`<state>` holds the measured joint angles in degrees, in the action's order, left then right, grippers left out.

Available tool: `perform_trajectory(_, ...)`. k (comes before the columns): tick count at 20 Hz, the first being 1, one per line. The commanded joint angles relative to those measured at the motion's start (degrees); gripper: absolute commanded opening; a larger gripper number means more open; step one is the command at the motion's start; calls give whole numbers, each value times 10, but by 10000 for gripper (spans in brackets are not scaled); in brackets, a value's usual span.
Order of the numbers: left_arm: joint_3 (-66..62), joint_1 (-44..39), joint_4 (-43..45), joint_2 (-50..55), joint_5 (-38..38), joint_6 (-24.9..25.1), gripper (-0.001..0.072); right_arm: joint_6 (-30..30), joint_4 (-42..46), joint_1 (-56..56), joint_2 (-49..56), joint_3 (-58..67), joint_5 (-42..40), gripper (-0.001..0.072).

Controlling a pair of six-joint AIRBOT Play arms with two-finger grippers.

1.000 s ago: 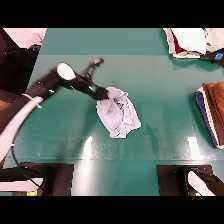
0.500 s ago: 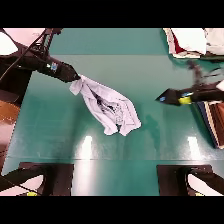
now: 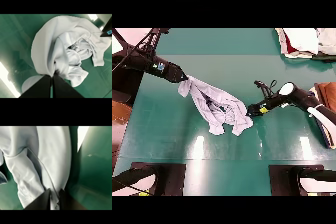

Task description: Fold the shirts.

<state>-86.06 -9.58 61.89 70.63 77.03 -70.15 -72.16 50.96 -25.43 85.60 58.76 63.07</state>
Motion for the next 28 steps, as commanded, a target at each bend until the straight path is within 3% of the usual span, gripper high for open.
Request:
perform_trajectory(1,-1,0,1,0,1,0,22,14,1,-9,22,26,21,50)
perform_trajectory(2,-1,0,1,0,2,0,22,14,2,-8,21,35,22,13)
perform_trajectory(6,-25,0,19,-2,10,-4,22,-9,42,10,-10,94,22,11)
perform_trajectory(10,-171,0,59,-2,46,-15,21,-62,150,86,-113,226,49,11)
perform_trajectory(15,-338,0,49,-24,52,-21,22,-63,157,186,-230,362,46,11)
perform_trajectory(23,-338,0,38,-153,25,-31,22,-63,158,249,-321,487,58,11)
perform_trajectory(28,-337,0,-72,-192,23,-49,22,-63,166,255,-342,541,72,11)
